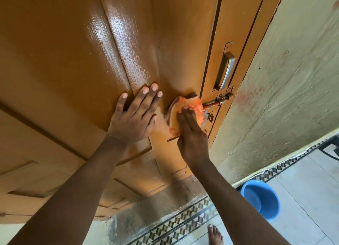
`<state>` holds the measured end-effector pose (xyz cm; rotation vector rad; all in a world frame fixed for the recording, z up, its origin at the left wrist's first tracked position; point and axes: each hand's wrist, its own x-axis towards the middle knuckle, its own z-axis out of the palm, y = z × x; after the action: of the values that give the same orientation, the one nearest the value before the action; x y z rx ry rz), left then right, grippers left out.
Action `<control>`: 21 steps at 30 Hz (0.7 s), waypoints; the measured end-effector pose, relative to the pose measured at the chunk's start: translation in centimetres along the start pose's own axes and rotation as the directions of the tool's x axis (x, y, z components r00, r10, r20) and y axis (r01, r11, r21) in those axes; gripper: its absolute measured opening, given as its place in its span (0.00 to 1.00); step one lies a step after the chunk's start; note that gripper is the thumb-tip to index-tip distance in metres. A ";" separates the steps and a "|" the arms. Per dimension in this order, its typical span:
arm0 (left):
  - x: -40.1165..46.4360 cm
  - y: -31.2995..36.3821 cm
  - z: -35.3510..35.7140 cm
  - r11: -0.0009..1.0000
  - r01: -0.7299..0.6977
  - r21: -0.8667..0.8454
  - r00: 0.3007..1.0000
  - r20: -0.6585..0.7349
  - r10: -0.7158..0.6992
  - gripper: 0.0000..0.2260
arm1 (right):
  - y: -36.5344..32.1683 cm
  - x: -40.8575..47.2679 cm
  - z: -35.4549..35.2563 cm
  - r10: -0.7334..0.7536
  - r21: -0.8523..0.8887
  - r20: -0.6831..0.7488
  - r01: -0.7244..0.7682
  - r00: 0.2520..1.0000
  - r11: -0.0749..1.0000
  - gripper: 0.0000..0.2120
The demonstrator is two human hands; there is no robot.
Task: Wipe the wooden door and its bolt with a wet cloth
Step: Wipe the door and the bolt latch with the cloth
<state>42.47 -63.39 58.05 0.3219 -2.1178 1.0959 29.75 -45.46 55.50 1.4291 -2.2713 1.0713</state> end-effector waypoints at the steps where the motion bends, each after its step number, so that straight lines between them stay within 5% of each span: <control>1: 0.0 0.0 0.0 1.000 -0.003 0.002 1.000 -0.002 0.003 0.32 | 0.6 -0.4 0.2 -0.050 -0.044 0.035 0.051 0.998 0.998 0.31; 6: 0.1 -0.1 -0.2 1.000 -0.003 0.007 1.000 -0.004 0.003 0.32 | 1.9 -1.2 0.3 0.031 -0.062 -0.020 -0.032 0.999 0.998 0.33; 10: 0.1 0.0 -0.1 1.000 0.001 0.004 1.000 -0.011 -0.001 0.33 | 1.3 -1.6 0.5 -0.095 -0.048 0.094 0.100 0.991 0.994 0.34; 14: 0.1 -0.1 -0.1 1.000 0.014 0.011 1.000 -0.011 -0.013 0.33 | 1.6 -1.2 0.1 0.060 -0.028 0.032 -0.059 0.998 0.998 0.30; 18: 0.1 0.0 0.0 1.000 0.006 0.014 1.000 -0.001 -0.006 0.33 | 1.3 -1.4 0.2 -0.076 -0.034 0.063 0.078 0.995 0.996 0.24; 21: 0.1 0.0 -0.1 0.999 0.016 0.029 1.000 -0.002 -0.016 0.33 | 2.1 -1.0 -0.3 0.042 -0.016 0.025 -0.041 0.999 0.999 0.25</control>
<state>42.45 -63.31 58.14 0.3504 -2.0966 1.1179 28.44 -44.08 54.19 1.4034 -2.3316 1.0508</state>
